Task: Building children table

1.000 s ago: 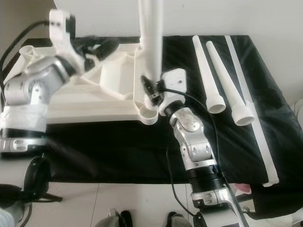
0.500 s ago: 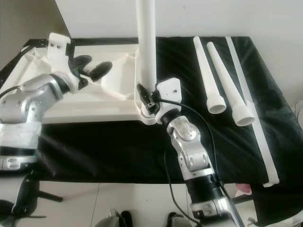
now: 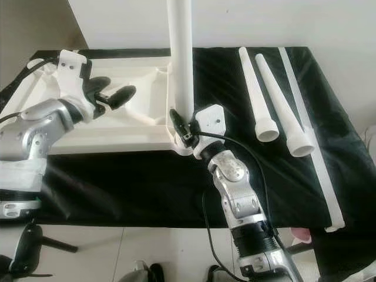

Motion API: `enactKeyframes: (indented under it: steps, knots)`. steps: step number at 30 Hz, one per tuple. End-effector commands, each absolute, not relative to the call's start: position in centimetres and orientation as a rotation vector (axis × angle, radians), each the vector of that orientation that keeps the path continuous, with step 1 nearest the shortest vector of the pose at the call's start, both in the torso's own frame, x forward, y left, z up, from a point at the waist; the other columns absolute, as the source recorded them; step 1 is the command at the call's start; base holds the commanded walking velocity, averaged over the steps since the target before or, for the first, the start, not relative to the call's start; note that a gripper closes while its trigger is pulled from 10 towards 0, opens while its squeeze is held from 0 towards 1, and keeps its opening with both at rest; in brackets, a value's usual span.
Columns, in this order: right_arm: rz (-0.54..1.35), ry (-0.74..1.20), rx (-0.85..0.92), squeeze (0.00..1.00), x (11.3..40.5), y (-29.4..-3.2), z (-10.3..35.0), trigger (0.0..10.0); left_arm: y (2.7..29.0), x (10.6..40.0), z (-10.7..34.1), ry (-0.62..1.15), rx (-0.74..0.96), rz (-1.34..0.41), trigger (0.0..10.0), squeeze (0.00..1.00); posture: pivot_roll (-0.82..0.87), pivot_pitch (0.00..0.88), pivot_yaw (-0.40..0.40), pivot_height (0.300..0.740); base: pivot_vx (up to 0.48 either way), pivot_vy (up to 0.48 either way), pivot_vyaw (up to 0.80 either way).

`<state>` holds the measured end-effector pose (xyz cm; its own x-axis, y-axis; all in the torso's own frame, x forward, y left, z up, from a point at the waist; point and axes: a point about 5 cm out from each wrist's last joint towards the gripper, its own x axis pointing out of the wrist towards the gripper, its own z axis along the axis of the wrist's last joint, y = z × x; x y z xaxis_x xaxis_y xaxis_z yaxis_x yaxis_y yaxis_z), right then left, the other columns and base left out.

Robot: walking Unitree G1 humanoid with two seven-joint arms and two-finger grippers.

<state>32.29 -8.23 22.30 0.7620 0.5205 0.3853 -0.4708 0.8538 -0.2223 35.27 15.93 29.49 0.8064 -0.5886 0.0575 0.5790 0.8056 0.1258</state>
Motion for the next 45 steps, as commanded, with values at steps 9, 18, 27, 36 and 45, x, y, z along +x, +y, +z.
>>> enactKeyframes:
  steps: [9,18,27,36,45]
  knots:
    - [0.589,-0.397,-0.159,0.00,33.2,-6.6,20.5,10.0,16.1,34.7,29.6,-0.096,0.105,-0.663,10.0,0.00,-0.04,0.185,0.072,0.740,0.000,0.000,0.00]
    - [0.640,-0.385,-0.262,0.00,32.5,-6.5,18.9,10.0,16.4,34.6,29.6,-0.095,0.100,-0.653,10.0,0.00,-0.04,0.185,0.073,0.740,0.000,0.000,0.00]
    - [0.642,-0.387,-0.280,0.00,32.6,-6.9,18.3,10.0,15.8,34.7,30.3,-0.118,0.088,-0.668,10.0,0.00,-0.05,0.183,0.086,0.740,0.000,0.000,0.00]
    - [0.624,-0.359,-0.344,0.00,33.0,-7.3,16.8,10.0,15.9,34.5,30.6,-0.118,0.095,-0.674,10.0,0.00,-0.04,0.187,0.089,0.740,0.000,0.000,0.00]
    - [0.516,-0.308,-0.097,0.00,33.9,-8.1,16.3,10.0,16.1,34.4,30.8,-0.116,0.098,-0.672,10.0,0.00,-0.03,0.198,0.096,0.740,0.000,0.000,0.00]
